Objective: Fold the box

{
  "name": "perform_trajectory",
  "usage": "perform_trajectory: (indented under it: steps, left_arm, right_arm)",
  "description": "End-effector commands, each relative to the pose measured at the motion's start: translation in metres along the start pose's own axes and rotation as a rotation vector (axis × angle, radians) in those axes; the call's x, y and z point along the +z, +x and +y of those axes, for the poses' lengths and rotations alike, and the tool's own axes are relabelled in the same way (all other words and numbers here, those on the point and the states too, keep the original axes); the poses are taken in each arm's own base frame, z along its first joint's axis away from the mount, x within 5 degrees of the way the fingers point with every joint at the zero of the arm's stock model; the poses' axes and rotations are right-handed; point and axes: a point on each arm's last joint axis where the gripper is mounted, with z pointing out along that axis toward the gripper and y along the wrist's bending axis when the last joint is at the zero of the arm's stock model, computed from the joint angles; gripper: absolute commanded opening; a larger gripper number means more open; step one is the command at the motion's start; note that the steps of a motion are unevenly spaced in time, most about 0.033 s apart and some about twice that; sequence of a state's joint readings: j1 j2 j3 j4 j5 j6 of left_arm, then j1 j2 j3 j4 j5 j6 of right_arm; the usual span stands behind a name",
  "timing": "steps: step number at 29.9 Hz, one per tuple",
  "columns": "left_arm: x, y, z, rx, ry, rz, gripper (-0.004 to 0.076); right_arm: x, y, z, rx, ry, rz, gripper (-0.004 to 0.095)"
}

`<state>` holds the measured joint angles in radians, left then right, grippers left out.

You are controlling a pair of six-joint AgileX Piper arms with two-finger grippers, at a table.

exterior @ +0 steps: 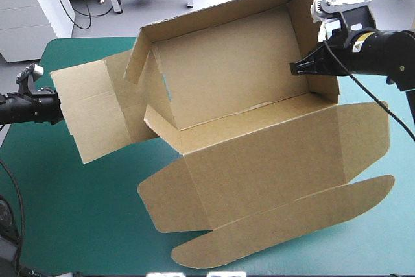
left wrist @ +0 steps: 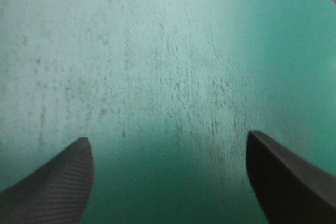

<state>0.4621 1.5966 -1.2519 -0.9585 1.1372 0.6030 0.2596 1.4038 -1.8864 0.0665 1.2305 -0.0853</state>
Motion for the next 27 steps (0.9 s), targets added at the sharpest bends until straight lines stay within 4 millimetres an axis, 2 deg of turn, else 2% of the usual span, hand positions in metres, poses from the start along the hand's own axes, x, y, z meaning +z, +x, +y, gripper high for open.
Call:
perform_trajectory:
  steps: [1, 5, 9, 15, 22, 27]
  left_arm:
    - [-0.01, -0.001, -0.019, 0.02, 0.103, 0.011, 0.0645]
    - [-0.005, 0.002, -0.028, 0.157, 0.182, 0.034, 0.0622]
    - [0.003, 0.001, -0.047, 0.246, 0.283, 0.004, 0.0608]
    - [0.019, 0.007, -0.073, 0.335, 0.381, 0.03, 0.0588]
    - [0.015, 0.005, -0.094, 0.363, 0.481, -0.047, 0.057]
    - [0.014, 0.009, -0.114, 0.375, 0.552, -0.066, 0.0543]
  right_arm:
    - [-0.003, -0.013, 0.004, 0.021, -0.06, -0.116, -0.0019]
    - [0.022, -0.018, 0.009, 0.019, -0.135, -0.099, -0.0019]
    - [0.043, -0.022, 0.01, 0.05, -0.174, -0.104, -0.0019]
    - [0.072, -0.027, 0.006, 0.06, -0.152, -0.117, -0.0019]
    - [0.096, -0.024, -0.001, 0.075, -0.087, -0.073, -0.0019]
    - [0.103, -0.024, -0.003, 0.078, -0.08, -0.066, -0.0019]
